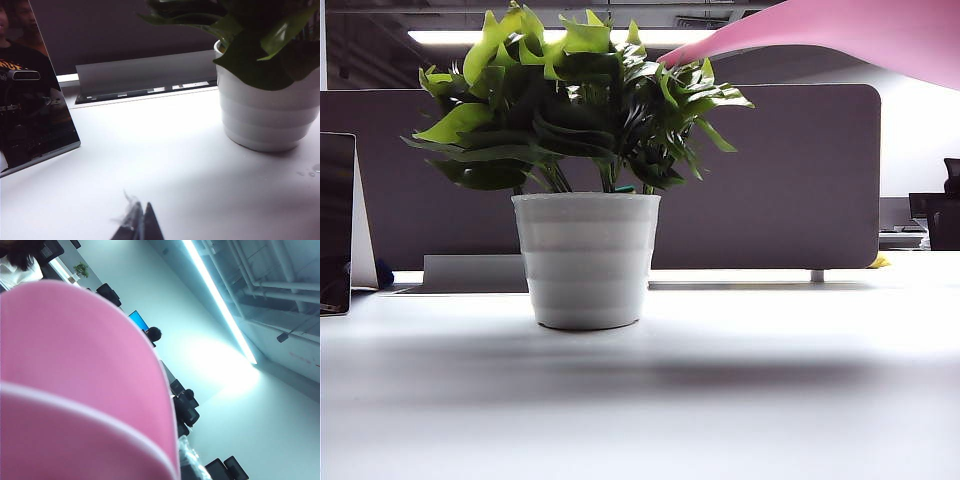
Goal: Pick up the watering can from the table, water the potted plant, and put the can back.
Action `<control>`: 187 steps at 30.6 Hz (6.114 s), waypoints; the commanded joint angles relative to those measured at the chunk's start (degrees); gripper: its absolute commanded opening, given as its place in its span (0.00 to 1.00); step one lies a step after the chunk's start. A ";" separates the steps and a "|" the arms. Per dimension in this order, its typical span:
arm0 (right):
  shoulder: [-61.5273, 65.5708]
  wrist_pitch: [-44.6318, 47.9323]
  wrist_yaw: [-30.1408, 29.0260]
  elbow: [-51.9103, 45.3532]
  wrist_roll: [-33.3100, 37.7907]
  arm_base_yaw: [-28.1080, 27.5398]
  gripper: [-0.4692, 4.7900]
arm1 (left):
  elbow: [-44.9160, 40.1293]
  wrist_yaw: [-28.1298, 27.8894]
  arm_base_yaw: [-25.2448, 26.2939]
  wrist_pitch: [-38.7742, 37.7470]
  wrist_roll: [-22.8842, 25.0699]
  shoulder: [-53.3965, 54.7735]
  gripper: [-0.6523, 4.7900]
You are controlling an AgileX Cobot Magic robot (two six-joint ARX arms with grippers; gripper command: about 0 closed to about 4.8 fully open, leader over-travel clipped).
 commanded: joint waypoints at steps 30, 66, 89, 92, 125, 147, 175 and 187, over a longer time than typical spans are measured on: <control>-0.81 6.36 -1.07 0.90 -3.96 2.27 0.08 | 0.04 0.00 0.11 0.70 0.00 0.04 0.11; -9.73 -13.77 -8.72 -8.28 39.50 -14.40 0.08 | 0.04 0.00 0.17 0.70 0.00 0.04 0.11; -5.97 20.92 -14.38 -41.77 56.78 -19.63 0.08 | 0.04 0.00 5.81 0.70 0.00 0.04 0.11; -3.10 24.68 -14.62 -42.77 56.76 -19.67 0.08 | 0.04 0.00 7.74 0.70 0.02 0.04 0.11; 20.39 53.05 -16.66 -42.75 58.21 -19.63 0.21 | 0.04 0.00 17.31 0.70 0.00 0.04 0.11; 20.35 48.26 -16.52 -45.55 58.21 -19.58 0.33 | 0.04 0.02 17.31 0.70 0.00 0.04 0.11; 18.75 48.78 -19.15 -53.44 59.56 -19.61 0.45 | 0.04 0.02 17.31 0.70 0.00 0.04 0.11; 4.31 48.59 -18.93 -62.23 61.13 -19.63 0.45 | 0.04 0.00 17.31 0.70 0.00 0.04 0.11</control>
